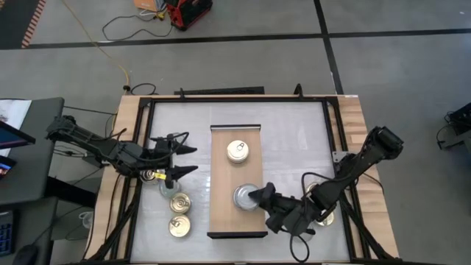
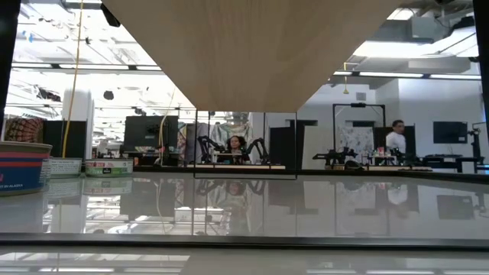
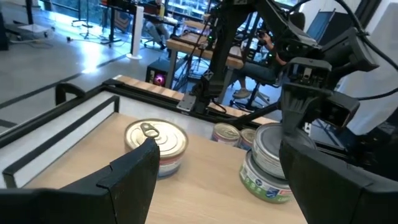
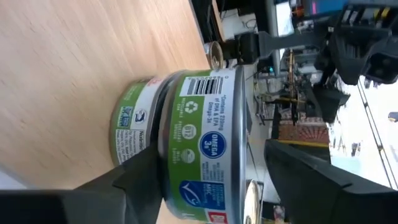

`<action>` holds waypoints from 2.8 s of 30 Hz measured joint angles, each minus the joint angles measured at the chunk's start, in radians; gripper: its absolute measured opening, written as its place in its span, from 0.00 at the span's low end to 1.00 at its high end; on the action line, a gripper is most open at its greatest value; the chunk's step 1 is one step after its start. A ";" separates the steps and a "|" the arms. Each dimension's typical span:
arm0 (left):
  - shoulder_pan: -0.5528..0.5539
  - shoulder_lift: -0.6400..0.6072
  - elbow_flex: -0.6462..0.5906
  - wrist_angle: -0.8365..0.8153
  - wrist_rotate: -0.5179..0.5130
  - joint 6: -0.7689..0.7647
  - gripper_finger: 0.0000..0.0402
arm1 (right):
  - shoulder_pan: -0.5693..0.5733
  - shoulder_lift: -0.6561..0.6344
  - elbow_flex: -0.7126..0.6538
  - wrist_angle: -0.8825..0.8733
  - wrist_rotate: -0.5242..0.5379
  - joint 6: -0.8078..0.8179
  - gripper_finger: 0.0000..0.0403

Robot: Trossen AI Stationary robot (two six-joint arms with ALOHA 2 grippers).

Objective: Stack canned seafood by type on shelf
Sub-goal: Stack the green tuna can on top of the green tuna can on the shelf, then stack the green tuna can on top of the stacked green tuna cans on the shelf

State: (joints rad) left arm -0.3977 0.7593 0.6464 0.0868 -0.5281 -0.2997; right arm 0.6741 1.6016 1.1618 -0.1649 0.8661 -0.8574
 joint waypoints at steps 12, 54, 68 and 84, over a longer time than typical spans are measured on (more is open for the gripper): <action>0.000 0.000 0.000 0.001 0.004 0.010 0.79 | -0.028 -0.003 0.028 0.037 -0.118 -0.068 0.78; 0.000 0.000 0.000 -0.006 0.047 0.010 0.79 | 0.022 -0.071 0.038 0.014 -0.160 0.115 0.75; -0.014 0.000 0.000 -0.021 0.029 0.106 0.79 | 0.036 -0.290 -0.021 -0.740 -0.487 1.538 0.75; -0.014 0.000 0.000 -0.028 0.026 0.113 0.79 | -0.022 -0.071 -0.188 -0.548 -1.089 1.620 0.75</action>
State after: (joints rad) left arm -0.4122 0.7589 0.6464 0.0586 -0.5019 -0.1869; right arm 0.6518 1.5311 0.9737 -0.7125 -0.2227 0.7625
